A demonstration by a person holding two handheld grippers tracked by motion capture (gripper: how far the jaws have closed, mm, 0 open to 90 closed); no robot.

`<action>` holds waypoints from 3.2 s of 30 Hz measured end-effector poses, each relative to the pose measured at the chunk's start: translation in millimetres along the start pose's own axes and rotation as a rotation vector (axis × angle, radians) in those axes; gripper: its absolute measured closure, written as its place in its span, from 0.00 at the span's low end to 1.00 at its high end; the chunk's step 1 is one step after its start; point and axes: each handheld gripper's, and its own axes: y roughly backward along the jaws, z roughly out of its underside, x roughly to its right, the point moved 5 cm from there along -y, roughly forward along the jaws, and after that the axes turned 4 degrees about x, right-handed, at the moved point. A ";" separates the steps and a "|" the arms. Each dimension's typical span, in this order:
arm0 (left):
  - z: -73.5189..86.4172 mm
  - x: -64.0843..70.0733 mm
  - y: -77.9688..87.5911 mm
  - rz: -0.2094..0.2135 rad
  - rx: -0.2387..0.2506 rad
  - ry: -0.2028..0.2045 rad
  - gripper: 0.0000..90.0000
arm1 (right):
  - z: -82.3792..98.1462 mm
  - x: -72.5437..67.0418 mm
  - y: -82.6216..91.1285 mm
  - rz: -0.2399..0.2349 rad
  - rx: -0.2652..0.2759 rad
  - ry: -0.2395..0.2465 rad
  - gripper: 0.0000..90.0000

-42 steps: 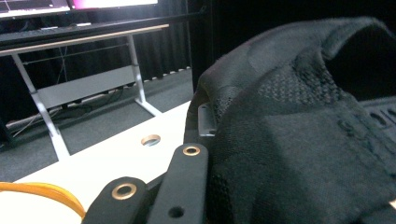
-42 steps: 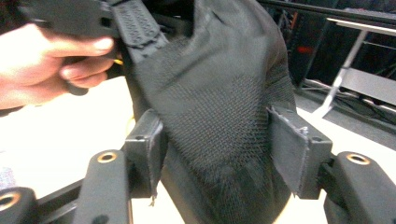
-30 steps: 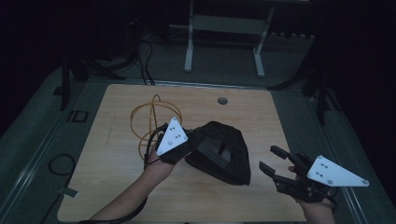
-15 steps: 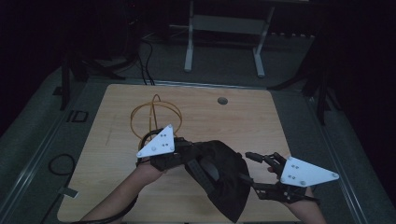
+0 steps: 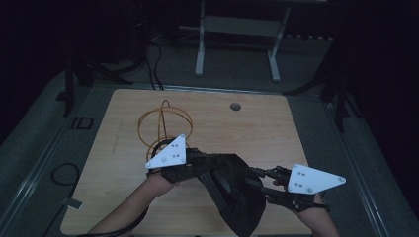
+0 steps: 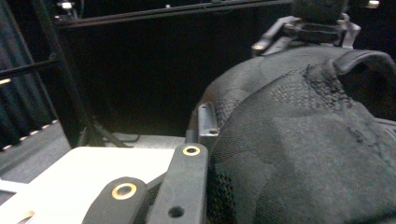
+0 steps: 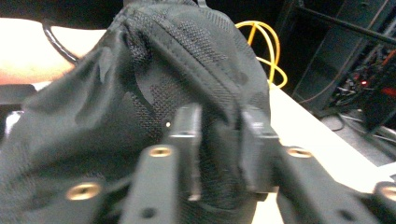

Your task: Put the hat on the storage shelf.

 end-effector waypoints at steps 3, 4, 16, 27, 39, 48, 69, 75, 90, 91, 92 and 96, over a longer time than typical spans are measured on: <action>1.0 -1.1 -1.3 -0.017 -0.011 0.001 0.99 | 1.0 -0.5 -1.1 0.008 -0.002 -0.003 0.98; 1.4 -1.5 -1.4 -0.014 -0.010 0.010 0.99 | 1.3 -0.2 -1.4 0.015 -0.008 -0.001 0.98; 3.3 -5.8 1.9 -0.108 -0.076 -0.012 0.73 | -9.5 2.7 13.8 0.000 0.080 -0.052 0.99; 19.2 -6.4 28.9 -0.224 -0.162 0.008 0.65 | -16.2 28.7 26.1 0.135 0.110 -0.088 0.99; 44.9 3.8 67.5 -0.300 -0.191 0.051 0.57 | -31.8 58.2 16.5 0.243 0.133 -0.093 0.99; 69.6 9.2 91.2 -0.339 -0.206 0.099 0.50 | -53.6 77.2 -8.3 0.256 0.140 -0.087 0.99; 140.4 31.4 123.4 -0.541 -0.288 0.169 0.03 | -94.9 91.2 -97.6 0.229 0.103 -0.045 0.99; 139.4 26.7 132.8 -0.569 -0.261 0.172 0.03 | -93.6 80.7 -135.1 0.181 0.056 -0.035 0.99; 146.5 23.0 140.8 -0.586 -0.267 0.195 0.03 | -87.5 69.1 -199.7 0.076 -0.015 -0.072 0.98; 146.8 23.3 140.5 -0.586 -0.267 0.196 0.03 | -86.6 69.3 -203.5 0.072 -0.025 -0.081 0.98; 147.2 23.3 140.5 -0.584 -0.268 0.197 0.03 | -85.5 69.4 -207.4 0.071 -0.028 -0.086 0.98; 147.7 22.8 141.3 -0.588 -0.275 0.194 0.03 | -82.0 69.2 -220.4 0.059 -0.044 -0.117 0.98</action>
